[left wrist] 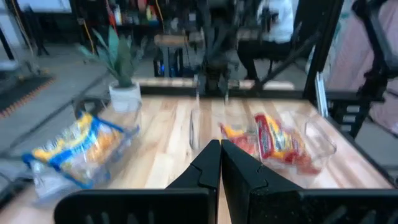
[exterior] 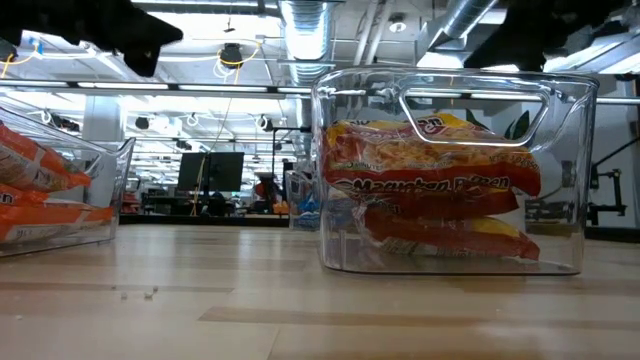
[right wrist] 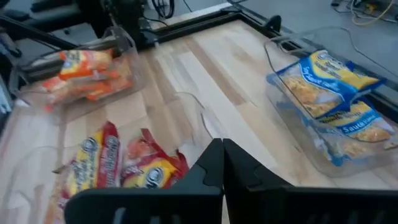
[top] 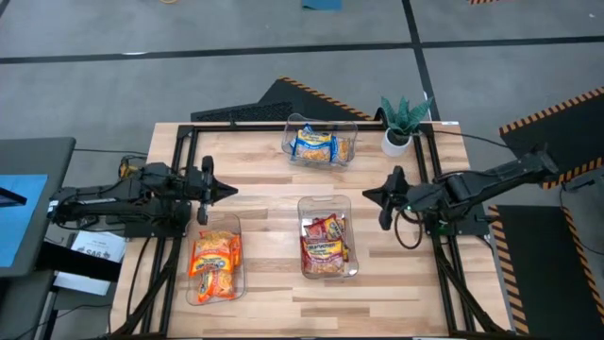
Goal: Sort Maruchan noodles
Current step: Return to Home Position
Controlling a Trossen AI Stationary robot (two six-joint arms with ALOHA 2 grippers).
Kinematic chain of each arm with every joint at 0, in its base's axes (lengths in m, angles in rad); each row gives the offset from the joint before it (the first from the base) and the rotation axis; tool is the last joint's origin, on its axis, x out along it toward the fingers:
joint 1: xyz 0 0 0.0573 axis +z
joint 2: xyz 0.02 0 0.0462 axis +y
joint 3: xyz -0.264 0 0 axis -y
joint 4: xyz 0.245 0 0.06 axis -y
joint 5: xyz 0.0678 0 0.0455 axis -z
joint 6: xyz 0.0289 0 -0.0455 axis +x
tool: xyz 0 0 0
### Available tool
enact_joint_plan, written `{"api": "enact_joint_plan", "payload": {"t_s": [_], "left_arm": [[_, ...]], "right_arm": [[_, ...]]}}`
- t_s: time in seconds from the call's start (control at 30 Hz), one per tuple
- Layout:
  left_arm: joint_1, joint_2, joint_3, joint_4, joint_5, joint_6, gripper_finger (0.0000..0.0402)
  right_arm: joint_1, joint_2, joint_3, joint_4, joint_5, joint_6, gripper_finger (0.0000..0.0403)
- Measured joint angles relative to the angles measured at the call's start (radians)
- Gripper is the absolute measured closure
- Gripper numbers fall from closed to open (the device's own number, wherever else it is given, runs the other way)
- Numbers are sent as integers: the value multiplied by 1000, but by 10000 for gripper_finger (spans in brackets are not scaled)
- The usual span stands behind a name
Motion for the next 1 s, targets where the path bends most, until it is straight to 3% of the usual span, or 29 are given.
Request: {"api": "enact_joint_plan", "payload": {"t_s": [0.1, 0.33, 0.47, 0.73, 1.0], "left_arm": [[0, -72, -10, -26, 0, 0, 401], [0, -354, -199, 36, 4, -53, 401], [-1, -342, -230, 104, 59, -55, 401], [-3, -354, -360, 218, 60, -93, 401], [-3, -356, -359, 215, 88, -71, 401]], "right_arm": [[-12, -6, -28, 11, 0, 2, 387], [-13, -5, -31, 19, -2, 9, 387], [-17, -2, -31, 34, -2, 5, 387], [-17, 4, -31, 41, -3, 4, 387], [-17, 4, -31, 41, -3, 2, 387]]}}
